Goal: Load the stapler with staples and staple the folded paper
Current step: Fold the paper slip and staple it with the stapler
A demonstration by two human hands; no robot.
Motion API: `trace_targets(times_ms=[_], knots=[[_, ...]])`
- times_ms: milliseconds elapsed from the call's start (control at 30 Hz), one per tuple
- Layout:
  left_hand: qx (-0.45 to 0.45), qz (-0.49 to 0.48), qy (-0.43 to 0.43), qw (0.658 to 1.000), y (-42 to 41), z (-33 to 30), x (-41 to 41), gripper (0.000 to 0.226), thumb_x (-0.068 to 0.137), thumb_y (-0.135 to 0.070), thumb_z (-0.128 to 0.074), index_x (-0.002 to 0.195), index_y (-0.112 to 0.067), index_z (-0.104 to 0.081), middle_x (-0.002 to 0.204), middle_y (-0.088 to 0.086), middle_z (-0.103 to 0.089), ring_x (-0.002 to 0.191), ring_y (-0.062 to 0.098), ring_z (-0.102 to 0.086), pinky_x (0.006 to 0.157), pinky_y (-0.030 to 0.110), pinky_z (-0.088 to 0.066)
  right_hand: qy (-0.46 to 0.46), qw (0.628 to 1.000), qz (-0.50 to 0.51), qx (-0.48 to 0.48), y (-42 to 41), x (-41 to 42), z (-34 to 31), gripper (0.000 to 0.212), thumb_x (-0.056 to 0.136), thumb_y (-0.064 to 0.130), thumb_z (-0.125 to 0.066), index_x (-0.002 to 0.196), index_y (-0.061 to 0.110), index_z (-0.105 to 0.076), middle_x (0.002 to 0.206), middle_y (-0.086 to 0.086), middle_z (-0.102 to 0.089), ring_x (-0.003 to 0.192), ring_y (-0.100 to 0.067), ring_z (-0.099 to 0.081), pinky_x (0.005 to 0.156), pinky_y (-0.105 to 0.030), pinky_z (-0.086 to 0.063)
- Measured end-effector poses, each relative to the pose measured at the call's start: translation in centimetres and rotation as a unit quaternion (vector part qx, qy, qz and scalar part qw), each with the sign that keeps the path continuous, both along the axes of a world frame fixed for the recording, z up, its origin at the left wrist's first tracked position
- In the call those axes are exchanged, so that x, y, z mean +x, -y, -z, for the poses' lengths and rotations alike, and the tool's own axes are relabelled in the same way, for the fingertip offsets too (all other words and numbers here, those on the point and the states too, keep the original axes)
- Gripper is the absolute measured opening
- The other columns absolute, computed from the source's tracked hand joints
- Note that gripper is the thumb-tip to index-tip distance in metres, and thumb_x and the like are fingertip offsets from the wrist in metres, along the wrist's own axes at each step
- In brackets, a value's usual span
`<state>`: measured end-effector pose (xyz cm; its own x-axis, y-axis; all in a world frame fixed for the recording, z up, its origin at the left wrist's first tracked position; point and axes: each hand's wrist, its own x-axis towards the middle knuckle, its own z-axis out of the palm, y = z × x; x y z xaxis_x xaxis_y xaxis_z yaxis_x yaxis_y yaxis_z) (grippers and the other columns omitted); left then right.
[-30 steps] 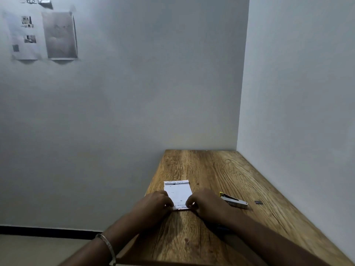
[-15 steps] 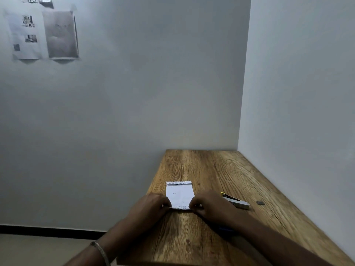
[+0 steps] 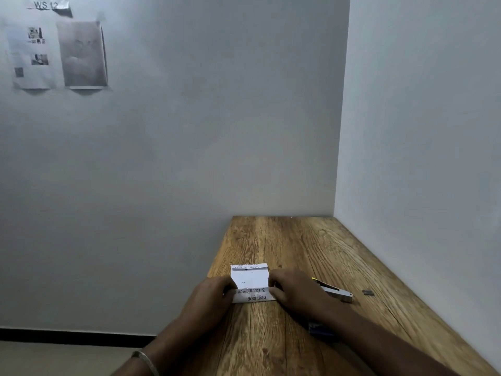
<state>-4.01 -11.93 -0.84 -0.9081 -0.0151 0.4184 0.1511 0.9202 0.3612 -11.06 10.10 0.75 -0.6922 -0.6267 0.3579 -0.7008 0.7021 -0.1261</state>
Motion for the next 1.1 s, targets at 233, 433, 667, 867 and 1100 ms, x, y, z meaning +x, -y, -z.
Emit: trace_targets(times_ms=[233,433,667,867,1100], knots=[[-0.031,-0.028,0.003,0.999,-0.7,0.7,-0.6,0.015,0.097,-0.029,-0.052,0.108,-0.024,-0.062,0.110,-0.007,-0.062,0.097,0.012,-0.058,0.079,0.028,-0.048,0.000,1.000,0.008,-0.004,0.0,-1.1,1.2,0.016,0.096,0.033,-0.058,0.106,0.021,-0.063,0.108,-0.001,-0.067,0.098,-0.017,-0.060,0.082,-0.034,-0.049],[-0.083,0.043,-0.048,0.994,-0.9,0.7,-0.3,0.022,0.095,-0.018,-0.055,0.114,-0.028,-0.058,0.127,-0.011,-0.057,0.109,0.013,-0.055,0.082,0.027,-0.049,-0.076,0.996,-0.040,0.007,0.0,-1.0,1.2,0.027,0.093,0.026,-0.063,0.120,0.033,-0.061,0.116,0.008,-0.066,0.101,-0.014,-0.062,0.074,-0.030,-0.049],[-0.183,0.147,-0.055,0.970,-1.0,0.1,-1.0,0.031,0.098,-0.026,-0.053,0.125,-0.032,-0.067,0.129,-0.013,-0.066,0.116,0.007,-0.058,0.098,0.027,-0.046,-0.130,0.985,-0.095,0.057,0.1,-0.7,0.9,0.024,0.096,0.044,-0.057,0.111,0.035,-0.073,0.099,0.008,-0.065,0.085,-0.013,-0.062,0.060,-0.026,-0.037],[-0.244,0.133,-0.057,0.959,-1.0,0.6,-1.5,0.036,0.099,-0.024,-0.050,0.133,-0.032,-0.060,0.131,-0.012,-0.066,0.121,0.012,-0.058,0.101,0.032,-0.043,-0.094,0.986,-0.097,0.099,0.4,-0.1,-0.1,0.032,0.102,0.039,-0.049,0.107,0.020,-0.075,0.106,0.001,-0.063,0.090,-0.017,-0.060,0.064,-0.030,-0.041],[-0.252,0.111,-0.003,0.961,-1.6,0.3,-1.6,0.040,0.096,-0.031,-0.039,0.126,-0.029,-0.065,0.125,-0.007,-0.067,0.118,0.014,-0.059,0.104,0.035,-0.042,-0.077,0.984,-0.079,0.137,1.3,0.5,-0.3,0.026,0.096,0.027,-0.054,0.102,0.013,-0.074,0.108,-0.001,-0.062,0.091,-0.020,-0.061,0.070,-0.037,-0.053]])
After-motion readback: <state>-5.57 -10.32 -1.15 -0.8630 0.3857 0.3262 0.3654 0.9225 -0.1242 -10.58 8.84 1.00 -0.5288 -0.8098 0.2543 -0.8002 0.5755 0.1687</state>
